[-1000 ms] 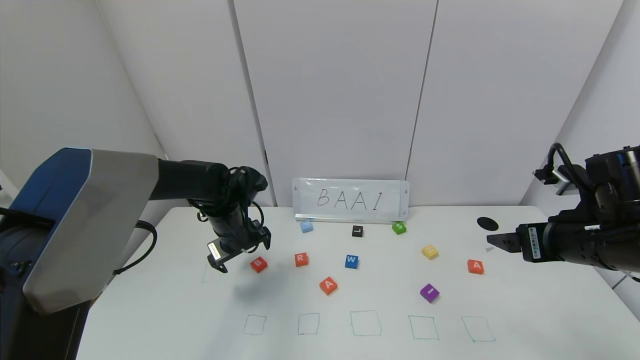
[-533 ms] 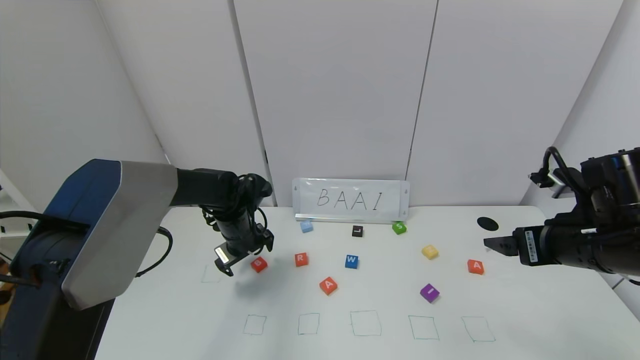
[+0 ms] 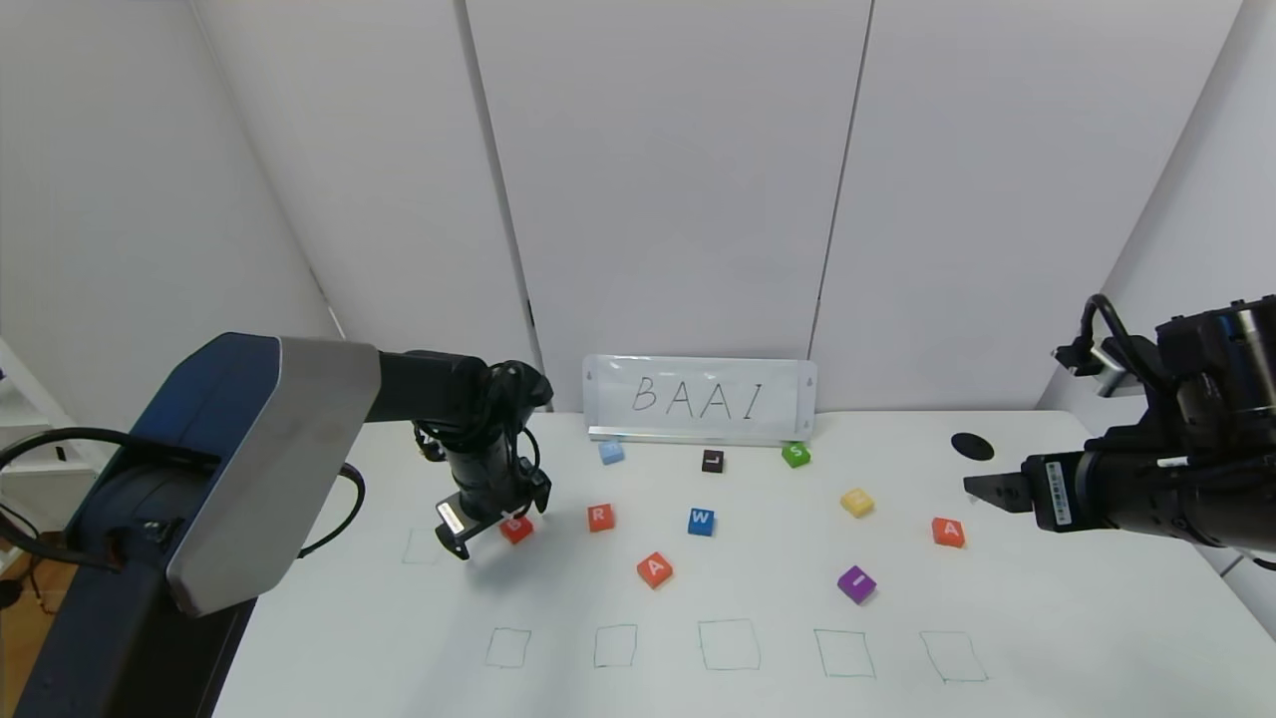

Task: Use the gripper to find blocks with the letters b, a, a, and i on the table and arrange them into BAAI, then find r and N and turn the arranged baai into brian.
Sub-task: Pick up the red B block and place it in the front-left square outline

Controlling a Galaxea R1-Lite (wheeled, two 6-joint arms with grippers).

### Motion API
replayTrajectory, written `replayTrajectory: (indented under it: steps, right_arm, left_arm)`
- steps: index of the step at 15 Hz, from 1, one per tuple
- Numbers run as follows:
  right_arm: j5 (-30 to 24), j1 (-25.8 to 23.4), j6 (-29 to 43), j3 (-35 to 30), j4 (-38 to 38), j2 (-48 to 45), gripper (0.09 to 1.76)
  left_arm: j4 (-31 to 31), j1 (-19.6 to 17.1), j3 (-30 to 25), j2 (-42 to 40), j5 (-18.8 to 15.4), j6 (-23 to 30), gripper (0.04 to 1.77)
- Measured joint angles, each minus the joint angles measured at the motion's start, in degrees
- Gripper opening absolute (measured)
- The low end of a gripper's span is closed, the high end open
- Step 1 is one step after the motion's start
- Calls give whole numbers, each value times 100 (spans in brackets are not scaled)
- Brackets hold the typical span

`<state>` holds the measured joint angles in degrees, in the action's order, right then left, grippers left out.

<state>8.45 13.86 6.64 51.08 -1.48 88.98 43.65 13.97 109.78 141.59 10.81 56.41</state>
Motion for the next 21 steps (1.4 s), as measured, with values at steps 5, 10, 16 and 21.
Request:
replayTrajectory:
  steps: [5, 10, 16, 21]
  right_arm:
    - [0, 6, 0, -9, 4, 0, 171]
    - [0, 39, 0, -28, 4, 0, 171]
    - [-2, 49, -5, -37, 4, -1, 171]
    - [-2, 57, -5, -37, 0, -15, 171]
  left_arm:
    - [0, 17, 32, 57, 21, -2, 113]
    - [9, 35, 130, 105, 38, -7, 50]
    - [13, 38, 174, 127, 76, -9, 50]
    - [82, 39, 179, 61, 73, -22, 50]
